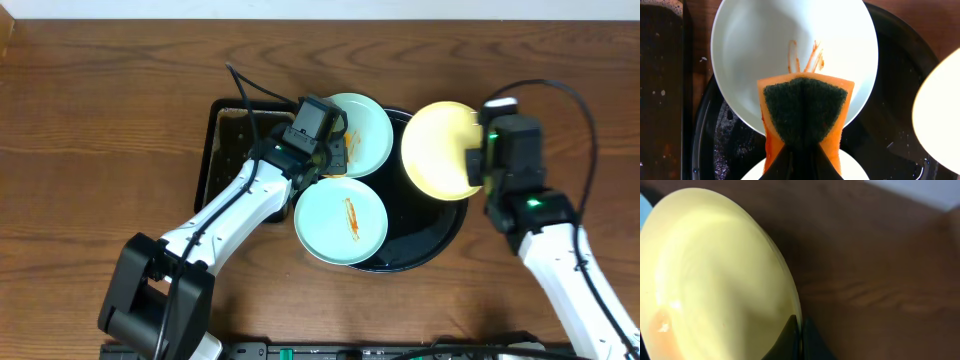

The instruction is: Clean dirty plates on tray and stack at the side

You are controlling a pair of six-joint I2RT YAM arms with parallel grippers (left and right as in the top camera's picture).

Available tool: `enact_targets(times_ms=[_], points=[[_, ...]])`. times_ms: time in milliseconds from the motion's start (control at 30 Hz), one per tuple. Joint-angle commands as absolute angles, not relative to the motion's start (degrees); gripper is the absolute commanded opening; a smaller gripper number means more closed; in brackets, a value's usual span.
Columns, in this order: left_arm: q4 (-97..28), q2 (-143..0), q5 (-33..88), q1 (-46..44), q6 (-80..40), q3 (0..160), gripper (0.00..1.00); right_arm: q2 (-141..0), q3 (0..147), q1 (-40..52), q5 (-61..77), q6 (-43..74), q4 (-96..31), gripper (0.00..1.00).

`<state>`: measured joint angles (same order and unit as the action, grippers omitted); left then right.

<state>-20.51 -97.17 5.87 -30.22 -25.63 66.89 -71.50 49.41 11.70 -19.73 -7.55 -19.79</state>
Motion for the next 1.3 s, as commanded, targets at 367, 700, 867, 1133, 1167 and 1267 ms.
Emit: enact_targets(times_ms=[367, 700, 867, 1133, 1167, 1267], points=[[-20.5, -96.2, 6.0, -30.2, -25.1, 67.8, 0.08, -70.7, 49.8, 30.1, -50.2, -23.0, -12.2, 0.01], [-20.5, -96.2, 6.0, -30.2, -25.1, 67.8, 0.07, -70.7, 49.8, 31.3, -50.8, -23.1, -12.2, 0.01], [-20.5, -96.2, 6.0, -30.2, -25.1, 67.8, 0.08, -70.7, 49.8, 31.3, -50.8, -24.1, -11.8, 0.01], [-20.5, -96.2, 6.0, -30.2, -25.1, 67.8, 0.08, -70.7, 49.8, 31.3, -51.2, -24.4, -11.1, 0.01], [-20.5, -96.2, 6.0, -30.2, -25.1, 67.8, 0.08, -70.7, 49.8, 31.3, -51.2, -23.7, -11.0, 0.01], [-20.5, -96.2, 6.0, -30.2, -25.1, 67.8, 0.08, -70.7, 49.8, 29.8, -50.9, -17.6, -11.8, 0.01]])
